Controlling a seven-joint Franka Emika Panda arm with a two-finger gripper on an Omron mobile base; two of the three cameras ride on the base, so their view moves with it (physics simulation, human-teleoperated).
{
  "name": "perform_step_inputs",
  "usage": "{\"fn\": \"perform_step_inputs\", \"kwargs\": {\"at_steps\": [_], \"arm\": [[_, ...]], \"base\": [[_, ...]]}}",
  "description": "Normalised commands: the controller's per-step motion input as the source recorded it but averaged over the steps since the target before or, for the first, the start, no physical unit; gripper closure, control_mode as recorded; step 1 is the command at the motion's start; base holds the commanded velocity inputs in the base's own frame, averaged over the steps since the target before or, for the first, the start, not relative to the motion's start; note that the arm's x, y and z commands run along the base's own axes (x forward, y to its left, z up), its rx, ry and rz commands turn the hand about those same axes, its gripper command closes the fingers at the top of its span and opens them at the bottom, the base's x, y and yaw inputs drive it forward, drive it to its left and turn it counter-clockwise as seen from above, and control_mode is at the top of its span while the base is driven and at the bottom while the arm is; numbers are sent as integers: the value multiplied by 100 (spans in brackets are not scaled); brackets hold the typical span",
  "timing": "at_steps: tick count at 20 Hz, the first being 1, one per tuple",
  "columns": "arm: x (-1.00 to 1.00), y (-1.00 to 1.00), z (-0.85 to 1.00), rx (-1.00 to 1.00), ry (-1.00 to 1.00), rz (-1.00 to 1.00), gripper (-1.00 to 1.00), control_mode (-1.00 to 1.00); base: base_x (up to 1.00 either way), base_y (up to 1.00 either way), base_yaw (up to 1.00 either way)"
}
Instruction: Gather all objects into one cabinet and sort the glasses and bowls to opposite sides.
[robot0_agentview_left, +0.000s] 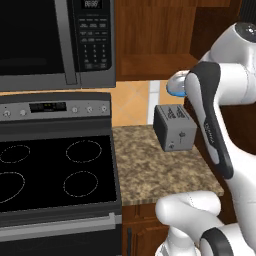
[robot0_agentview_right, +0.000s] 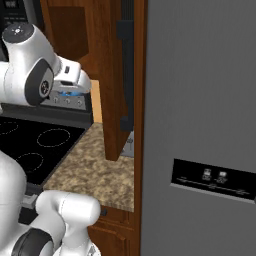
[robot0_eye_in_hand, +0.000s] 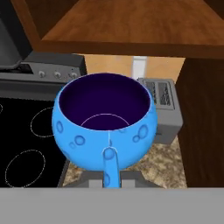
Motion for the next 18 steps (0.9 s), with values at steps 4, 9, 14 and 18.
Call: {"fn": "perform_step_inputs", "kwargs": {"at_steps": [4,9,14,18], "arm": [[-100,9,-6,0,16,0,100,-100],[-72,16,-17,0,3,0,100,-100],[-27,15,-10,0,0,0,100,-100],[0,5,-4,0,0,0,100,-100]], "base": [[0,0,0],[0,0,0],[0,0,0],[0,0,0]]}}
